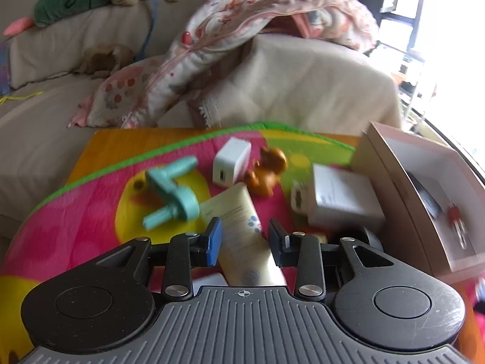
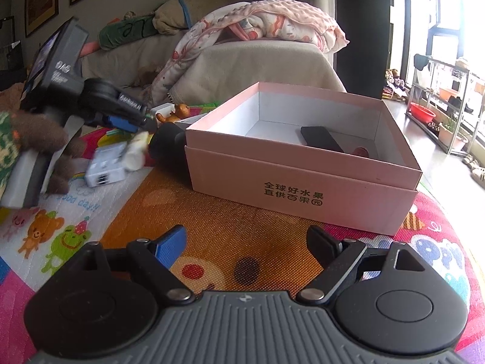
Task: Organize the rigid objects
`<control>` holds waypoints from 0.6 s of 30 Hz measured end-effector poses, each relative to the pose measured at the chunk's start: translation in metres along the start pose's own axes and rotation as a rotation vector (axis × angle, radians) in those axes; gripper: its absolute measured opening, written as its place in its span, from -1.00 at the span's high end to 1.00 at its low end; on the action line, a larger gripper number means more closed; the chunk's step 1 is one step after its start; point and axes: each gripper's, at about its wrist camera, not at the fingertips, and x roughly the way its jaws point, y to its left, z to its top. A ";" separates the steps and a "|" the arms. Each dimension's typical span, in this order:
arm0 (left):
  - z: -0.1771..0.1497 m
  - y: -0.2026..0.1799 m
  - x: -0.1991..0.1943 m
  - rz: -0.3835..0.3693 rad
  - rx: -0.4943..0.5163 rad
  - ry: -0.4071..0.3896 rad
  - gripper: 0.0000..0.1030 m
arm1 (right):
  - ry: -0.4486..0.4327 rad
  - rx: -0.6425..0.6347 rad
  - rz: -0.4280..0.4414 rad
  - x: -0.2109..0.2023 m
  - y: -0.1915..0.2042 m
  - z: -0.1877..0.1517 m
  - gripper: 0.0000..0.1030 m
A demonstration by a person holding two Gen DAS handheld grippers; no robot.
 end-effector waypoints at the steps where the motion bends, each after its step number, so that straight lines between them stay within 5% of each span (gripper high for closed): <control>1: -0.005 0.002 -0.006 -0.025 0.001 0.004 0.27 | 0.001 0.000 0.001 0.000 0.000 0.000 -0.69; 12: -0.054 -0.002 -0.058 -0.210 0.014 0.053 0.25 | 0.014 0.000 -0.027 0.002 0.002 0.000 -0.69; 18: -0.061 -0.023 -0.071 -0.398 0.074 0.104 0.25 | 0.022 0.002 -0.039 0.003 0.002 0.000 -0.69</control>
